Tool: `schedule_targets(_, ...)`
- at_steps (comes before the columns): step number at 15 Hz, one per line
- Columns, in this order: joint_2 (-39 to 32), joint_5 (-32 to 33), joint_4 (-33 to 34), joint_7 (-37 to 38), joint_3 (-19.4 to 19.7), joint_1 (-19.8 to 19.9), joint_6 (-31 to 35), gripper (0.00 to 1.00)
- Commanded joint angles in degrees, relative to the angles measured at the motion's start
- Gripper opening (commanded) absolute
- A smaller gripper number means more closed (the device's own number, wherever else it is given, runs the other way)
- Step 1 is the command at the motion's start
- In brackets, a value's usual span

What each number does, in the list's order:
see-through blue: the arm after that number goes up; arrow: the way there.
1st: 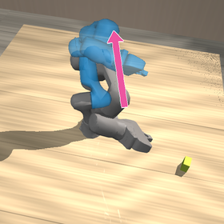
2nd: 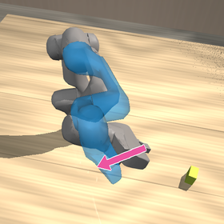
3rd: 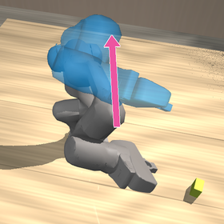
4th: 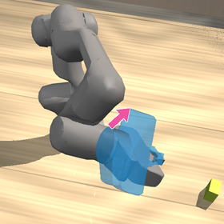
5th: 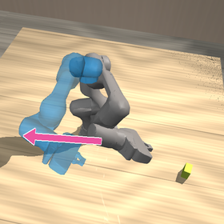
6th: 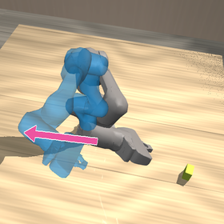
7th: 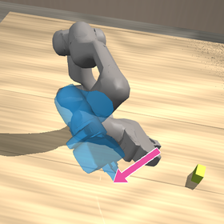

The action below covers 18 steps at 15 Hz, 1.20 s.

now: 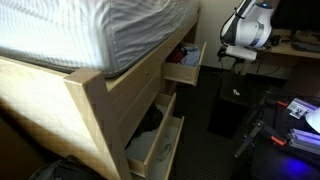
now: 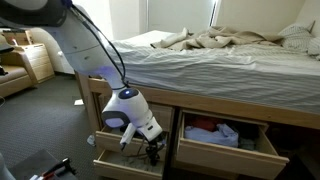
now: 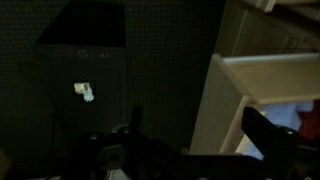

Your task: Close the two top drawers

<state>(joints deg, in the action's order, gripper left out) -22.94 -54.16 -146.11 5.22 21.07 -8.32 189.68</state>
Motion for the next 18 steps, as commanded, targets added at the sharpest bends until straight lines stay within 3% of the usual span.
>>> schedule_targets(1, 6.2, 1.0, -6.8, -2.9, 6.0, 2.7, 10.4, 1.0)
schedule_targets(2, 7.7, 3.4, -7.4, -2.9, 7.2, 5.0, 14.0, 1.0)
schedule_targets(3, 7.2, 4.4, -2.0, -6.1, 17.6, -1.8, 9.9, 1.0)
schedule_targets(4, 8.6, 8.9, -2.5, -3.0, 20.3, -3.3, 10.5, 1.0)
schedule_targets(5, 5.4, 5.6, -3.5, -2.7, 14.4, 0.3, 10.1, 1.0)
schedule_targets(6, 6.5, 6.7, -2.5, -2.9, 16.8, -0.1, 9.0, 1.0)
schedule_targets(9, 6.4, 6.3, -2.9, -3.1, 15.6, 0.1, 8.7, 1.0)
schedule_targets(10, 6.5, 8.1, -1.5, -3.6, 16.0, 2.2, 3.8, 1.0)
schedule_targets(12, 12.2, 16.7, 0.7, -5.2, 14.8, 11.5, -6.3, 1.0)
schedule_targets(14, 13.6, 23.0, 3.1, -2.2, 13.7, 18.1, -14.3, 1.0)
schedule_targets(15, 10.8, 18.7, 6.6, -4.9, 12.1, 22.2, -18.8, 1.0)
schedule_targets(17, 5.1, 15.5, 11.1, -4.5, 14.8, 25.8, -24.6, 1.0)
schedule_targets(18, 0.4, 13.9, 13.4, -2.9, 14.8, 27.2, -23.1, 1.0)
